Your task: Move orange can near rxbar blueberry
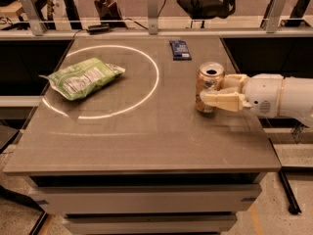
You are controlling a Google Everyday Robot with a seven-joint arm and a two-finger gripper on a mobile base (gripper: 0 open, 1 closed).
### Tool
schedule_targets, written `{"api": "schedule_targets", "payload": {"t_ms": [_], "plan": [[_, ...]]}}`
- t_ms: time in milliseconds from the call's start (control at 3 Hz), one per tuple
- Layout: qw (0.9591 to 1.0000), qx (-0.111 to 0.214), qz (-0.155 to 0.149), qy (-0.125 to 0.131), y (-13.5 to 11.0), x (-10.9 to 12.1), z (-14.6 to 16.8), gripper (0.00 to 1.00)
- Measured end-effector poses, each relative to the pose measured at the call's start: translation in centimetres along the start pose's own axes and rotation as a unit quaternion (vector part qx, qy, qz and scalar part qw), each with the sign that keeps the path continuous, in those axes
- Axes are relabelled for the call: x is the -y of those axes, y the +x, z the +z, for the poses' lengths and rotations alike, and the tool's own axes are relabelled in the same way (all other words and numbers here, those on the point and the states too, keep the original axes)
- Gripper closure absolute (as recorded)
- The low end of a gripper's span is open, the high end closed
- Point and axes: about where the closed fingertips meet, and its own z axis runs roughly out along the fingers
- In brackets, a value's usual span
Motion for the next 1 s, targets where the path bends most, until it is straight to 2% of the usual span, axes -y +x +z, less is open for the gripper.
{"api": "schedule_targets", "payload": {"t_ms": [333,667,1000], "plan": [[0.9983,-0.009,-0.029,0.049,-1.0,2.9,-0.2,1.00],[0.9983,-0.009,-0.029,0.049,-1.0,2.9,-0.2,1.00],[0.9967,-0.024,-0.044,0.064,-0.8,4.7,0.4,1.00]]}}
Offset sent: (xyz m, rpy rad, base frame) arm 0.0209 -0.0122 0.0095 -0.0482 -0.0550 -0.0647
